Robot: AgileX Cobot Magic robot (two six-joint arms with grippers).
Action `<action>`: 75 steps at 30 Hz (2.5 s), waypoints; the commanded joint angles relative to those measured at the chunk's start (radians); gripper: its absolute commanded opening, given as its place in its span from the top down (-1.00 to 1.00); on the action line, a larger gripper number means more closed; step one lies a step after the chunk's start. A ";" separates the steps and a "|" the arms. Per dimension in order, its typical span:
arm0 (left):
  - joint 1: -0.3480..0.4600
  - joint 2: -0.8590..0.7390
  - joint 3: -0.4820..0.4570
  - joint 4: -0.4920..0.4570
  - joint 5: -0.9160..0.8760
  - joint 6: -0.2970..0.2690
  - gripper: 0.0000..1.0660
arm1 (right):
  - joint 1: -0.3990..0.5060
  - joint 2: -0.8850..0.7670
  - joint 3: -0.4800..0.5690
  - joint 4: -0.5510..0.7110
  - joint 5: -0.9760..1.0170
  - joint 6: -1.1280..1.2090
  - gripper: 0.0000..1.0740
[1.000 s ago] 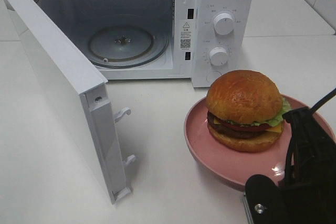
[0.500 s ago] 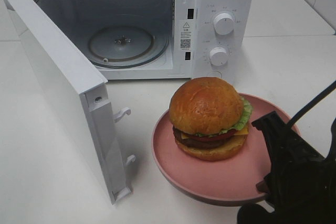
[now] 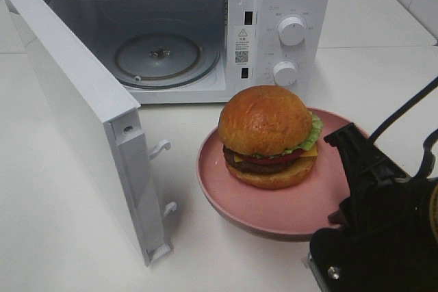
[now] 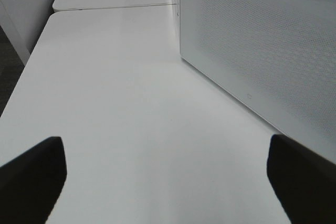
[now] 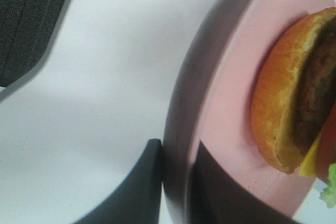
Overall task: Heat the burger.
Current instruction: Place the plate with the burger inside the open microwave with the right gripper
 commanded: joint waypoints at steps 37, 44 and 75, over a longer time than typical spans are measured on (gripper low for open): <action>-0.004 -0.022 0.003 -0.001 -0.002 0.000 -0.81 | -0.494 0.051 -0.016 0.799 -0.411 -1.191 1.00; -0.004 -0.022 0.003 -0.001 -0.002 0.000 -0.81 | -0.494 0.126 -0.074 0.785 -0.438 -1.176 1.00; -0.004 -0.022 0.003 -0.001 -0.002 0.000 -0.81 | -0.462 0.400 -0.335 0.629 -0.466 -1.076 1.00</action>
